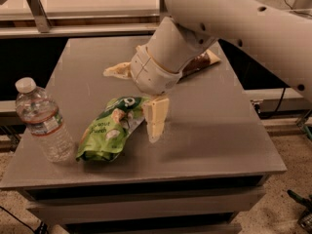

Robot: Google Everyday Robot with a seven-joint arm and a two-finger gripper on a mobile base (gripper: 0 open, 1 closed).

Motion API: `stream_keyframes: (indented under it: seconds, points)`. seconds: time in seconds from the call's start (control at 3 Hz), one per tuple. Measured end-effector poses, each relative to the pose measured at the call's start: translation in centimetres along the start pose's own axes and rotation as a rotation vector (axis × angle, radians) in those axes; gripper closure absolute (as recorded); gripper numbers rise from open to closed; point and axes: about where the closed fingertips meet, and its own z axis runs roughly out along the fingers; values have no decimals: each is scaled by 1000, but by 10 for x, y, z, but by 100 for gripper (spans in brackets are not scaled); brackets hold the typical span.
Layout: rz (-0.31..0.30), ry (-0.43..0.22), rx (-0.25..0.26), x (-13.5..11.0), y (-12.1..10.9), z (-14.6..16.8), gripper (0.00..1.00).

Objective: Move green rice chip bag near water bottle

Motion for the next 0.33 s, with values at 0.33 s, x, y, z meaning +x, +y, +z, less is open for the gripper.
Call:
stream_keyframes:
  seconds: [0.33]
  points:
    - [-2, 6, 5, -2, 0, -4, 0]
